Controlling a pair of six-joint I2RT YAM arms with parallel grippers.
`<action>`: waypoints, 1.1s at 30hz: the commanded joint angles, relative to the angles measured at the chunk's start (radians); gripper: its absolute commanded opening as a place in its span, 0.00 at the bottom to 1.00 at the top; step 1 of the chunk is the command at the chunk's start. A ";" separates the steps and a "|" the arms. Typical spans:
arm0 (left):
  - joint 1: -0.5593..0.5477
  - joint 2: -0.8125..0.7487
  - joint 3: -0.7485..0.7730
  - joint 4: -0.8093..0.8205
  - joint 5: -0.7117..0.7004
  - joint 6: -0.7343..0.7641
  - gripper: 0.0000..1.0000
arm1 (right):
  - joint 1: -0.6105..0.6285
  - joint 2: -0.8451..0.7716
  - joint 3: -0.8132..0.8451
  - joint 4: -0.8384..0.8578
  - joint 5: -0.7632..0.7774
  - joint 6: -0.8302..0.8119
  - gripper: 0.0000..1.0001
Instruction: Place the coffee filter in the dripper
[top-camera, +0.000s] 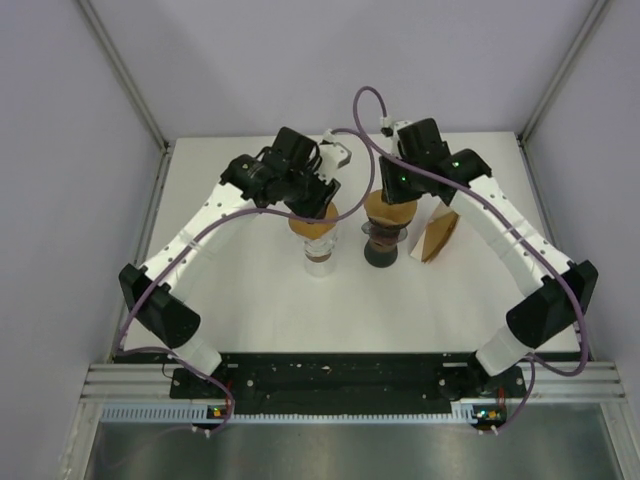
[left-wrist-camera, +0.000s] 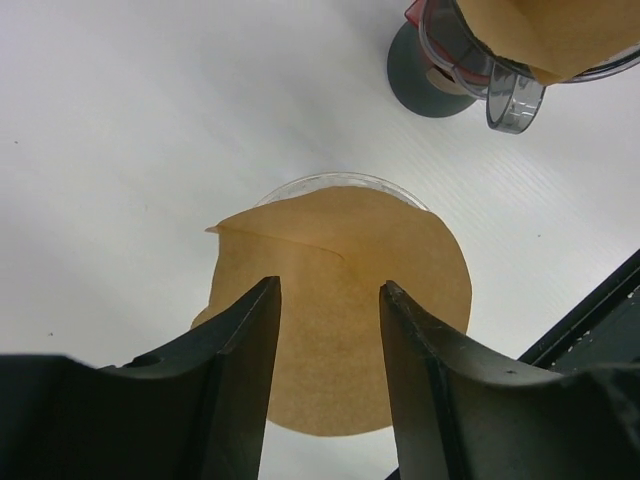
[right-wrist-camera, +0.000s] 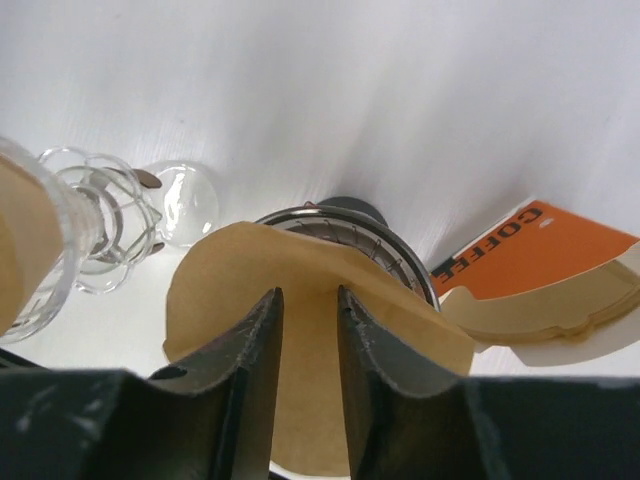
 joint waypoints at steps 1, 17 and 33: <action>0.037 -0.080 0.102 -0.028 0.040 0.014 0.54 | 0.012 -0.102 0.117 0.009 -0.017 -0.046 0.38; 0.441 -0.267 -0.008 0.168 -0.073 -0.077 0.99 | -0.285 -0.328 0.038 0.276 0.179 -0.017 0.99; 0.755 -0.401 -0.744 0.764 -0.086 -0.136 0.99 | -0.473 -0.556 -0.810 0.788 0.156 0.023 0.99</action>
